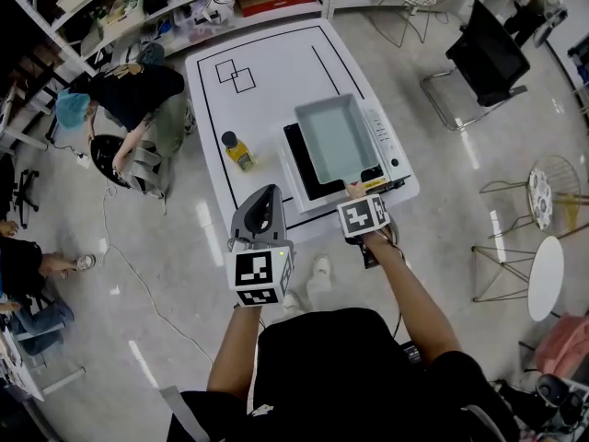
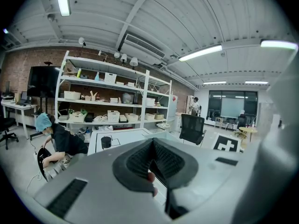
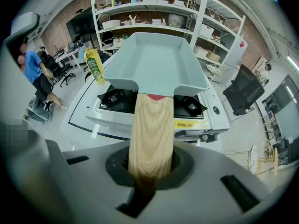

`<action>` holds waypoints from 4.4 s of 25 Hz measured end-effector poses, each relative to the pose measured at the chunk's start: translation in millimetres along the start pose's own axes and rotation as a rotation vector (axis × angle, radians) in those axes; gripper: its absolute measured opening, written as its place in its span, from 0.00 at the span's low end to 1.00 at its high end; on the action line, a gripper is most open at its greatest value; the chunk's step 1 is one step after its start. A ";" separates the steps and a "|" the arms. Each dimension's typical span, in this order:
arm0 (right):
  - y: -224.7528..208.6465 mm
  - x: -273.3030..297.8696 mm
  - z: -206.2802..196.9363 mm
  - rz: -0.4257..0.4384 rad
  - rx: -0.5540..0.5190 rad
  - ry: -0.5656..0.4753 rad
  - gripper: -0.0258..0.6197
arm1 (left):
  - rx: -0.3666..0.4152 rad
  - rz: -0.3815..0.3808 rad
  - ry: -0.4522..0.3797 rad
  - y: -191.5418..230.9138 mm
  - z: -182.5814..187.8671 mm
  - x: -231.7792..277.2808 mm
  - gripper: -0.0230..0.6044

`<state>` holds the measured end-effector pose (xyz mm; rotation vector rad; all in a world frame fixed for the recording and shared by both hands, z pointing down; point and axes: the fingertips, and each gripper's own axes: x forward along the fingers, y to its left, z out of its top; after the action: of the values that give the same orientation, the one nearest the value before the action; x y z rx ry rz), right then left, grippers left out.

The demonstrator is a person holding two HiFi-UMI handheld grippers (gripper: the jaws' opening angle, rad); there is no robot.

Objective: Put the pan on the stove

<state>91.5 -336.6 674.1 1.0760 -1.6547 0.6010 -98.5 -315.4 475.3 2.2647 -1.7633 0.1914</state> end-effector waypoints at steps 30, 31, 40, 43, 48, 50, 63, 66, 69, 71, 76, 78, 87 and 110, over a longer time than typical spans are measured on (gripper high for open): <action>2.2 -13.4 6.7 0.007 -0.010 -0.014 0.13 | 0.015 -0.006 0.003 -2.0 -5.9 -3.6 0.05; 2.0 -14.2 7.7 0.007 -0.010 -0.018 0.13 | 0.016 -0.007 0.002 -2.7 -5.4 -3.4 0.05; -0.2 -24.8 14.4 0.001 -0.005 -0.051 0.18 | 0.024 -0.011 -0.005 -4.8 -1.7 -7.2 0.05; -1.2 -27.0 15.9 0.002 -0.002 -0.062 0.19 | 0.026 -0.012 -0.005 -5.7 -1.6 -8.2 0.05; -2.1 -32.4 17.9 0.004 0.001 -0.083 0.21 | 0.029 -0.013 -0.004 -7.8 -1.5 -11.3 0.05; -1.2 -34.8 19.9 0.007 0.002 -0.094 0.22 | 0.029 -0.014 -0.006 -7.5 -1.0 -12.4 0.05; -2.2 -52.0 14.9 0.022 0.051 -0.131 0.27 | 0.041 -0.023 -0.016 -13.3 2.1 -22.8 0.05; -3.0 -63.6 27.7 0.012 0.012 -0.184 0.27 | 0.044 -0.029 -0.023 -15.3 4.4 -27.8 0.05; -0.9 -74.8 24.0 0.008 0.025 -0.190 0.27 | 0.050 -0.035 -0.029 -18.6 6.4 -35.8 0.05; 1.4 -86.5 28.5 0.007 0.027 -0.223 0.27 | 0.053 -0.039 -0.033 -20.4 7.3 -41.3 0.05; 5.3 -118.6 40.2 -0.007 0.053 -0.333 0.25 | 0.066 -0.050 -0.048 -26.1 11.0 -56.1 0.05; 11.0 -132.8 38.4 -0.003 0.068 -0.356 0.21 | 0.072 -0.055 -0.056 -28.7 13.2 -64.7 0.05; 35.2 -206.4 32.0 0.008 0.152 -0.534 0.07 | 0.128 -0.073 -0.101 -44.4 26.2 -115.9 0.05; 101.0 -325.6 -32.2 -0.062 0.177 -0.883 0.04 | 0.161 -0.121 -0.162 -63.4 19.2 -230.0 0.05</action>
<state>42.4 -145.9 394.1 1.6600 -2.3248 0.2240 -96.6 -92.4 388.4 2.5591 -1.7359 0.1334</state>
